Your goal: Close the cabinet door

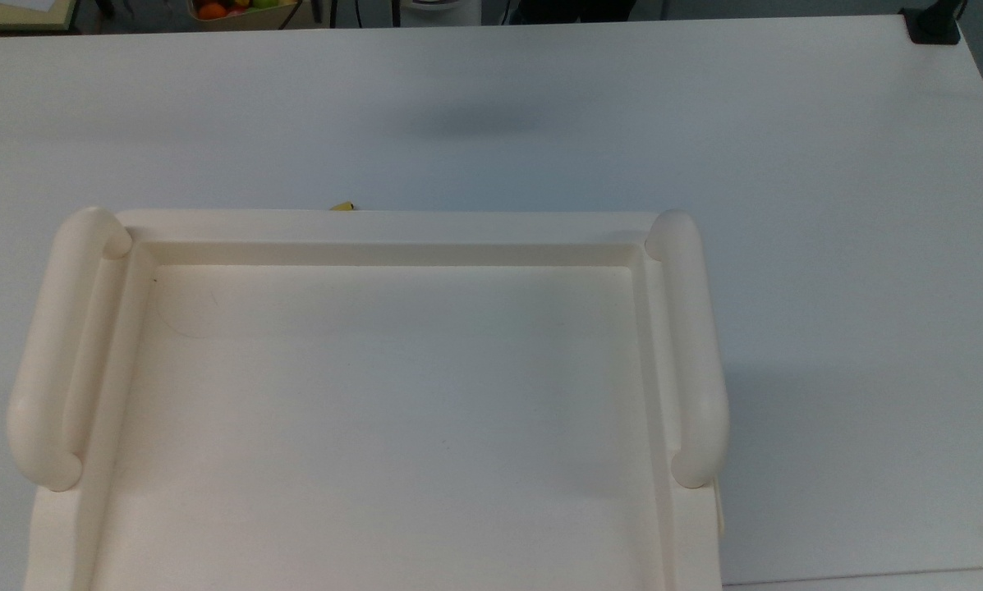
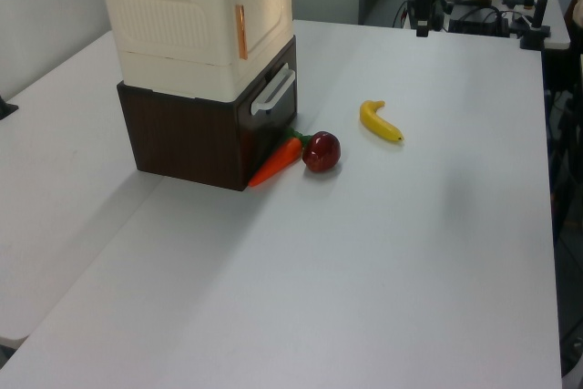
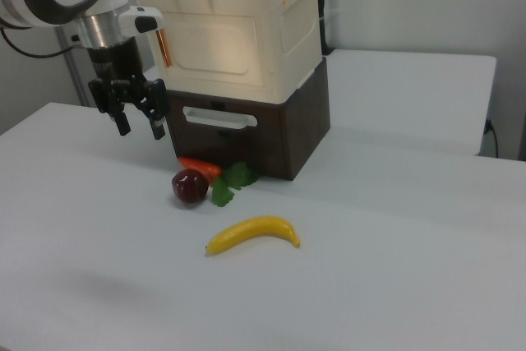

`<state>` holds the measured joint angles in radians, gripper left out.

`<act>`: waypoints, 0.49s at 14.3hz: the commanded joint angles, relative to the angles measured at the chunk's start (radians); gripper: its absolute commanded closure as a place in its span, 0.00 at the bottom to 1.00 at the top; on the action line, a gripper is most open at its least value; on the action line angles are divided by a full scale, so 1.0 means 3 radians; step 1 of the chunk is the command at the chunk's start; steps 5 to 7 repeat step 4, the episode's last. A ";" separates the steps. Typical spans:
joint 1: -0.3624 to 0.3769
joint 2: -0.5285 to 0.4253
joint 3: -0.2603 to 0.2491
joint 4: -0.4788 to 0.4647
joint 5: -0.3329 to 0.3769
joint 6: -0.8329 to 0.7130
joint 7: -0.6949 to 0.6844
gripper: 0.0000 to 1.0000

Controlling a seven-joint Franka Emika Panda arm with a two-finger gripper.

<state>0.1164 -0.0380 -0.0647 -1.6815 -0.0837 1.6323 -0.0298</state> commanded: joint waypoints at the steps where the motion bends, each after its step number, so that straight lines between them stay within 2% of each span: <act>1: 0.0062 -0.0073 -0.0055 -0.0066 -0.0012 -0.0046 0.0048 0.00; 7: 0.0057 -0.0047 -0.0055 0.0001 0.0003 -0.0087 0.0048 0.00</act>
